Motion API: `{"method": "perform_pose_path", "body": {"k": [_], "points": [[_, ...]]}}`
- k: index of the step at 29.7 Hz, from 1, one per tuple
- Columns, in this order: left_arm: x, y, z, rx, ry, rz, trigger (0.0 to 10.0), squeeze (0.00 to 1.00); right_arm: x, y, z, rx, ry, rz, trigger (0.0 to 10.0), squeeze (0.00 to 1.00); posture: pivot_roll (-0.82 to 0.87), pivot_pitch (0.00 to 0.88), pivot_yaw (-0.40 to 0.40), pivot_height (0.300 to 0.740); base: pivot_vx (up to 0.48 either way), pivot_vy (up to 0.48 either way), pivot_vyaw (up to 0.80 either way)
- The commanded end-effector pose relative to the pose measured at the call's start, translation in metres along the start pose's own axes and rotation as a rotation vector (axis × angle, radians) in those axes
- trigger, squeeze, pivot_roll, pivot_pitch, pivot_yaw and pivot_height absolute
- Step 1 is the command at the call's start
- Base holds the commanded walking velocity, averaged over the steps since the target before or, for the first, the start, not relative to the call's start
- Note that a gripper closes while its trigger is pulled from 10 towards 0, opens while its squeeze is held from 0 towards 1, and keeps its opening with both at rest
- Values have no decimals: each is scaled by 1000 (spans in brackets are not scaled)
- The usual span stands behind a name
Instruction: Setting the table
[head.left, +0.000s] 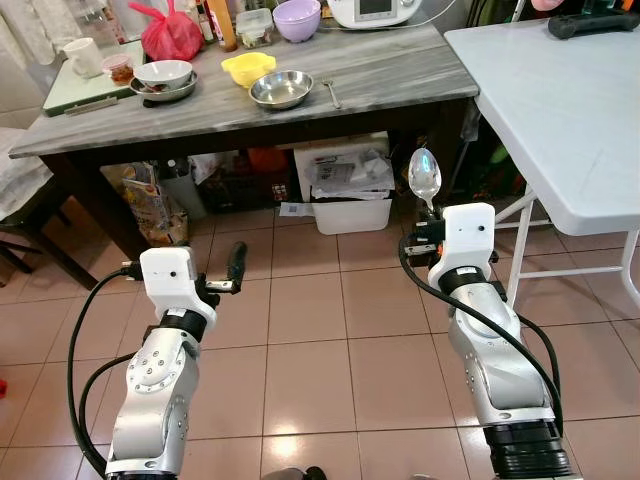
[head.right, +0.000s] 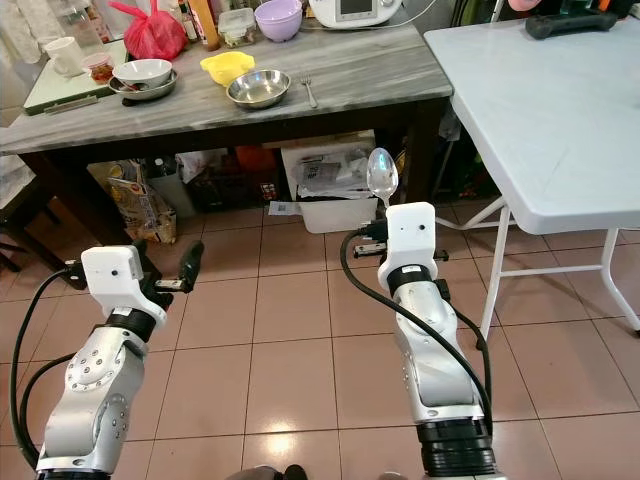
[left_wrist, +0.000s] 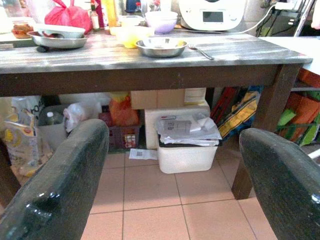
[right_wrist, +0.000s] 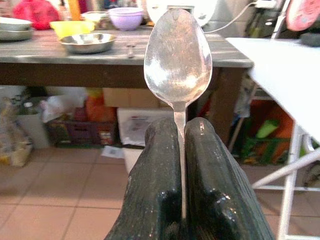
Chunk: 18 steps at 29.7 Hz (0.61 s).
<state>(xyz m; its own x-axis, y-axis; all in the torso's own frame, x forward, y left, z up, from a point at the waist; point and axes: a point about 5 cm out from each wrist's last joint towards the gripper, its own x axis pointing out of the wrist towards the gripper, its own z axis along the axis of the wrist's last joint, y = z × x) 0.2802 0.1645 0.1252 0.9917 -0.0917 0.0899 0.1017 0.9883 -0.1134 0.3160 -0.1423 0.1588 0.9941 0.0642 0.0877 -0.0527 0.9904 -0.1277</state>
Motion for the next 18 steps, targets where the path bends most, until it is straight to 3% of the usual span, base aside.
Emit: {"method": "perform_pose_path", "body": {"k": [1, 18], "points": [[1, 4, 3, 7, -14, 5, 10000, 0, 1, 2, 5, 6, -23, 6, 10000, 0, -113, 114, 137, 740, 341, 0, 0], [2, 1, 5, -14, -28, -3, 10000, 0, 6, 0, 8, -3, -34, 7, 10000, 0, -112, 105, 124, 740, 441, 0, 0]]}}
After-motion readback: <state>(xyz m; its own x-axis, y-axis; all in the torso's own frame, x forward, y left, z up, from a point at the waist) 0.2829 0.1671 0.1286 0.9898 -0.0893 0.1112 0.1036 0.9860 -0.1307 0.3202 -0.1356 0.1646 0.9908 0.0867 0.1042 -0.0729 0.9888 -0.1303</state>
